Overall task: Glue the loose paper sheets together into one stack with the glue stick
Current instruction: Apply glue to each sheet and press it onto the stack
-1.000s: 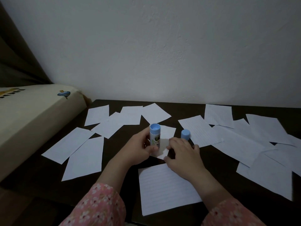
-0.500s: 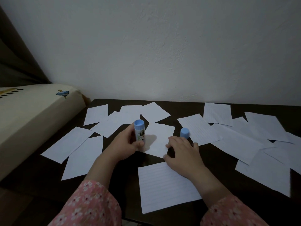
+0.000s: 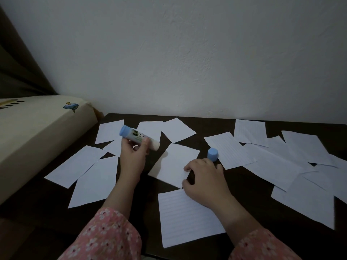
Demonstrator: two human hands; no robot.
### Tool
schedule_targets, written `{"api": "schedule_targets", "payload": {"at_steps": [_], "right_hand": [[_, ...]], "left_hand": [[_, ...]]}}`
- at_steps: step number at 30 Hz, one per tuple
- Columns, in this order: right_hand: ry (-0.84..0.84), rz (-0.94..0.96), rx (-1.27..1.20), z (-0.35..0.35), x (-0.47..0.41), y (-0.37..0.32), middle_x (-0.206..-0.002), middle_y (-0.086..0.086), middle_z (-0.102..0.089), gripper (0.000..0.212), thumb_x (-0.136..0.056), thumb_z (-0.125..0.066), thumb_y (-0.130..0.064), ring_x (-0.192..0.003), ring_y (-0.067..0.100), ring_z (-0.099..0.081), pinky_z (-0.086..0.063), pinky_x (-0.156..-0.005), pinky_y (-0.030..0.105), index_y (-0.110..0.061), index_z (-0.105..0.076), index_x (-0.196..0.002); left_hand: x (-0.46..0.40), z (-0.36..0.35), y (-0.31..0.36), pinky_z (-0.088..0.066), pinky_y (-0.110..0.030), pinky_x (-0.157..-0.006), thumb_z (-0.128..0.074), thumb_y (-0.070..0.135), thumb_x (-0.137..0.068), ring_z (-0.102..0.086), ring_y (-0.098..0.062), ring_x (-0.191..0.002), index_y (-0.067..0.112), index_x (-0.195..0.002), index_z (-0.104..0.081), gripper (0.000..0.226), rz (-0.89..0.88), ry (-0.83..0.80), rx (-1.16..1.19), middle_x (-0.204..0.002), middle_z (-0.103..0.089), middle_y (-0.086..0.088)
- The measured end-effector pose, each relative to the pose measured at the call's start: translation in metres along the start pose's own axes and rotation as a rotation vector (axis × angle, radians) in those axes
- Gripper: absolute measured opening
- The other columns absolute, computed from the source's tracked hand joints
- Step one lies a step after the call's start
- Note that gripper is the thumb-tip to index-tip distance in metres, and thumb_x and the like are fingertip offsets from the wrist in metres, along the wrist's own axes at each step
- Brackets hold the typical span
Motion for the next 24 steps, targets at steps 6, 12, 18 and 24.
{"api": "schedule_targets", "payload": {"at_steps": [6,12,18,24], "right_hand": [[0.037,-0.022,0.039,-0.001,-0.009,0.004,-0.137,-0.009,-0.040,0.044,-0.093,-0.048,-0.047,-0.125,0.011,-0.034,-0.030,-0.107,0.036,-0.032,-0.046,-0.134],[-0.088,-0.063,0.083,-0.010,-0.009,0.010,-0.154,-0.012,-0.027,0.055,-0.093,-0.045,-0.055,-0.143,0.018,-0.016,-0.011,-0.116,0.053,-0.033,-0.037,-0.143],[-0.059,-0.030,0.067,-0.008,-0.005,0.008,-0.149,-0.016,-0.033,0.047,-0.092,-0.045,-0.055,-0.141,0.016,-0.019,-0.010,-0.115,0.049,-0.034,-0.044,-0.134],[-0.043,-0.021,0.099,-0.007,-0.004,0.007,-0.144,-0.017,-0.037,0.044,-0.092,-0.044,-0.055,-0.137,0.014,-0.025,-0.016,-0.112,0.046,-0.034,-0.044,-0.130]], "left_hand": [[0.005,-0.037,0.002,-0.045,-0.026,-0.082,-0.065,0.025,-0.088,-0.052,-0.010,-0.108,0.024,-0.126,-0.046,0.042,-0.095,-0.222,-0.233,-0.119,-0.056,0.004],[0.006,-0.073,0.004,-0.045,-0.025,-0.085,-0.066,0.023,-0.087,-0.053,-0.014,-0.114,0.025,-0.125,-0.046,0.043,-0.179,-0.351,-0.396,-0.128,-0.056,0.001],[0.007,-0.095,0.000,-0.043,-0.025,-0.085,-0.066,0.022,-0.088,-0.053,-0.015,-0.116,0.027,-0.118,-0.047,0.036,-0.192,-0.425,-0.434,-0.125,-0.058,0.001],[0.007,-0.104,-0.002,-0.041,-0.021,-0.079,-0.064,0.022,-0.089,-0.050,-0.006,-0.100,0.024,-0.123,-0.047,0.037,-0.244,-0.459,-0.498,-0.121,-0.058,0.000]]}}
Point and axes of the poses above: each hand's wrist, its own x-axis away from the middle knuckle, its own z-axis out of the back of the hand, y = z × x, the point moved 5 cm from there along -x, towards the middle knuckle
